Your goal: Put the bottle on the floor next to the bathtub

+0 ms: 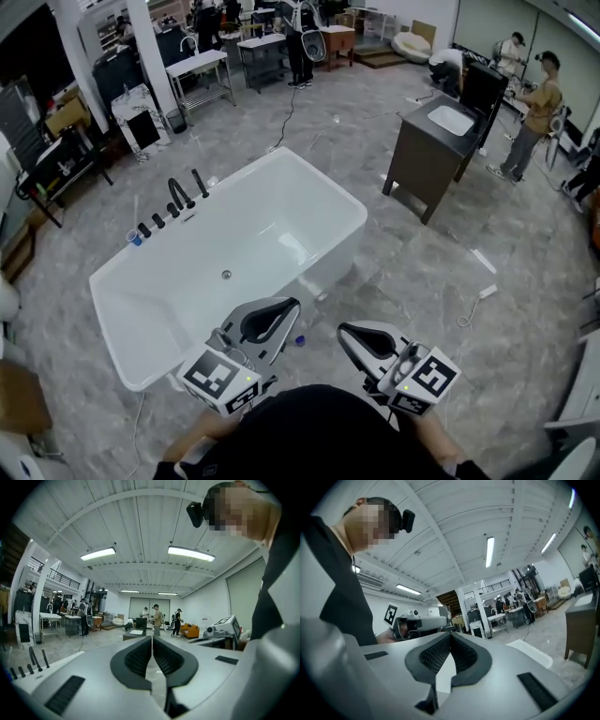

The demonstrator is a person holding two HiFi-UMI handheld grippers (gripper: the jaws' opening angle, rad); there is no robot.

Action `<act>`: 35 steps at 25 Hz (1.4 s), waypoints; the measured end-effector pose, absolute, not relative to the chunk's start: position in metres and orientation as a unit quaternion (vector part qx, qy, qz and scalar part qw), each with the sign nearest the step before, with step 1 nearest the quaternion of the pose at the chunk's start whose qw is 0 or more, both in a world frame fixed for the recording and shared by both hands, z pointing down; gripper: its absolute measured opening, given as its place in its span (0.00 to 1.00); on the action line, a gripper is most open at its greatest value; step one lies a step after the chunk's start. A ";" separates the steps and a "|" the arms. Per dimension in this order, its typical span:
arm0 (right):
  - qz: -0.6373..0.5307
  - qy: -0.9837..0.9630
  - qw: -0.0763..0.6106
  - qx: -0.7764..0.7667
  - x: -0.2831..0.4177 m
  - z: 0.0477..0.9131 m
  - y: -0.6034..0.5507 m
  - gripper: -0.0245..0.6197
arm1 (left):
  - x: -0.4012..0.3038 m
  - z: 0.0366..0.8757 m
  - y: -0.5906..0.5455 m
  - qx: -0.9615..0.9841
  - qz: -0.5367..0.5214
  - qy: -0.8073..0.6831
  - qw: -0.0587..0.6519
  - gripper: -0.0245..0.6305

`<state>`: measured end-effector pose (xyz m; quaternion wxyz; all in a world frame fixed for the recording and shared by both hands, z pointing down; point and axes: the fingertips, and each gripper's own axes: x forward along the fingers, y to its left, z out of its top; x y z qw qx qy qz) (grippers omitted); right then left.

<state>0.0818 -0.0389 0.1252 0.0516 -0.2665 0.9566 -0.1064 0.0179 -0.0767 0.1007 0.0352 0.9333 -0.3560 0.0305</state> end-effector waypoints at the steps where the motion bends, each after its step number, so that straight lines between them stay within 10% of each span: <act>1: -0.086 0.958 0.058 -0.267 0.081 0.119 -0.040 0.08 | 0.014 0.101 -0.082 0.931 0.028 -0.362 0.028 0.07; 35: -0.018 0.928 0.081 -0.362 0.115 0.074 -0.065 0.08 | -0.105 0.116 -0.107 0.887 0.062 -0.455 0.048 0.07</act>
